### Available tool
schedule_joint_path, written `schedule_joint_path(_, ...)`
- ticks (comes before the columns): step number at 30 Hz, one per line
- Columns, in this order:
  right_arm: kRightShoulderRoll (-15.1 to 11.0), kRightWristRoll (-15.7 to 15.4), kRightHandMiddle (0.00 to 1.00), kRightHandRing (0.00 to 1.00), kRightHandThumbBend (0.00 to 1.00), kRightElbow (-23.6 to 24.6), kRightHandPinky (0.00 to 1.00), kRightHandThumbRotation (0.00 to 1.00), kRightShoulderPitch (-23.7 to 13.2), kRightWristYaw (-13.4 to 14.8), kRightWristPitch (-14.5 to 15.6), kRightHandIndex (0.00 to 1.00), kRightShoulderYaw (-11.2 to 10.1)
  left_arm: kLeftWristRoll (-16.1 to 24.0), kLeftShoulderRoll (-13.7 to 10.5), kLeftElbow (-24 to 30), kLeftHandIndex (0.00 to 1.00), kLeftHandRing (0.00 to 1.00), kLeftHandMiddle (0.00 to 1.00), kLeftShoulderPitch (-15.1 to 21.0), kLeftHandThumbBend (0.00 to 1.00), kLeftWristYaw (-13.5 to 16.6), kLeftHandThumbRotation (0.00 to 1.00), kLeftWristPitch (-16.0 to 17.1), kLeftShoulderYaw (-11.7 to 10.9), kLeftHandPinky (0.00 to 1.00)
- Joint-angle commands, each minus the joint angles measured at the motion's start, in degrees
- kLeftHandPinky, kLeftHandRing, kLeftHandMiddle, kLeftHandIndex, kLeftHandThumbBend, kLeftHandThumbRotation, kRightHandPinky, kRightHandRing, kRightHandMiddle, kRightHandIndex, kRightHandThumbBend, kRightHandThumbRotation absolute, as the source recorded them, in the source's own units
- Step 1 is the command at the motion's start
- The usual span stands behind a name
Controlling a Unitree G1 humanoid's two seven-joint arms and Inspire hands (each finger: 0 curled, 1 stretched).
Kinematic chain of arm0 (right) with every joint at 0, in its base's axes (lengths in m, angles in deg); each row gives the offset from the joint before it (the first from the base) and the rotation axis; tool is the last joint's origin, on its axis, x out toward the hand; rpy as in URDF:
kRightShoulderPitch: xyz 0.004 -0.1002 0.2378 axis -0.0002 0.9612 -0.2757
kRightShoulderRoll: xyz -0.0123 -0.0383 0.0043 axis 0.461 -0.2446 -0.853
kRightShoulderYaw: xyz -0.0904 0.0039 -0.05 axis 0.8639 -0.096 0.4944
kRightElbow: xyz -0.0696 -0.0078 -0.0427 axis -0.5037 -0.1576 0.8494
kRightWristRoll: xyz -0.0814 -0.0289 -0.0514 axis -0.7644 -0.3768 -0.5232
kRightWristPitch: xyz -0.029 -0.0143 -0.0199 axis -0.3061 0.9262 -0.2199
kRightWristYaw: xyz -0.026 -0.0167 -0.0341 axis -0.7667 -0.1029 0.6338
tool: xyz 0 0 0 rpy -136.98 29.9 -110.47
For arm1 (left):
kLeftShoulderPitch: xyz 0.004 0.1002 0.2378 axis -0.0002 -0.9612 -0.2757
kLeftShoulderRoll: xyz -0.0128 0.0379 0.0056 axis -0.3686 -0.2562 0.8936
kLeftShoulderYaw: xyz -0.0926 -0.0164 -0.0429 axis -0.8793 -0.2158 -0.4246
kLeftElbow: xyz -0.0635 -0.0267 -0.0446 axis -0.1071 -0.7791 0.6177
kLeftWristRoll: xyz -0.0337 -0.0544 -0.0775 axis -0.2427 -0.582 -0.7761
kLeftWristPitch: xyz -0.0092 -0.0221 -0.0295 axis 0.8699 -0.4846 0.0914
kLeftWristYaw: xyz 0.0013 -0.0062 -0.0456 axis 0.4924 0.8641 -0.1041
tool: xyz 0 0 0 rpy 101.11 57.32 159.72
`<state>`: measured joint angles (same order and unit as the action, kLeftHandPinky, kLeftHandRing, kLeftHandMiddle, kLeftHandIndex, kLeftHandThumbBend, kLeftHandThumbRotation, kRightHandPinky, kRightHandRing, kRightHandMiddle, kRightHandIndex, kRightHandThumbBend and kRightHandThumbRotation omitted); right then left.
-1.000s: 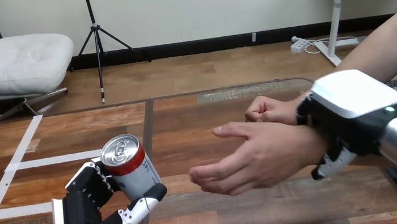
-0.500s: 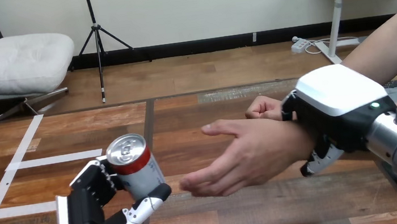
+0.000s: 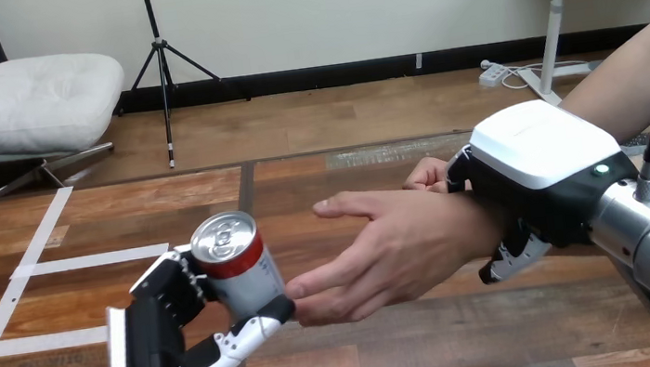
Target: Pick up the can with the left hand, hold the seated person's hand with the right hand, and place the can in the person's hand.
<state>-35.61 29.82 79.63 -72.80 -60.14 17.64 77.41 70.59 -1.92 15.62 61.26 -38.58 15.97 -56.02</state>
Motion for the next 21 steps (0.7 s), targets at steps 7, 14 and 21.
schedule_joint_path(7, 0.53, -0.88, 0.45, 0.36, 0.79, -1.01, 0.31, 0.00, -4.08, 1.27, -0.53, 0.50, -0.05, -1.99, 1.03, 2.10, 0.50, 0.43, 0.48, 5.08, 0.74, -1.90, 0.00, 0.23, 2.01, 0.39)
schedule_joint_path(14, 0.68, -0.50, 0.43, 0.34, 0.79, -1.58, 0.29, 0.00, -4.26, 1.32, -0.78, 0.50, 0.11, -1.06, 1.45, 2.77, 0.50, 0.43, 0.48, 5.15, 0.74, -1.84, 0.00, 0.09, 2.59, 0.38)
schedule_joint_path(21, 0.78, -0.17, 0.43, 0.35, 0.78, -2.35, 0.29, 0.00, -4.35, 1.90, -1.38, 0.50, 0.16, -0.89, 1.73, 3.56, 0.50, 0.43, 0.48, 5.12, 0.74, -2.27, 0.00, -0.35, 3.48, 0.38)
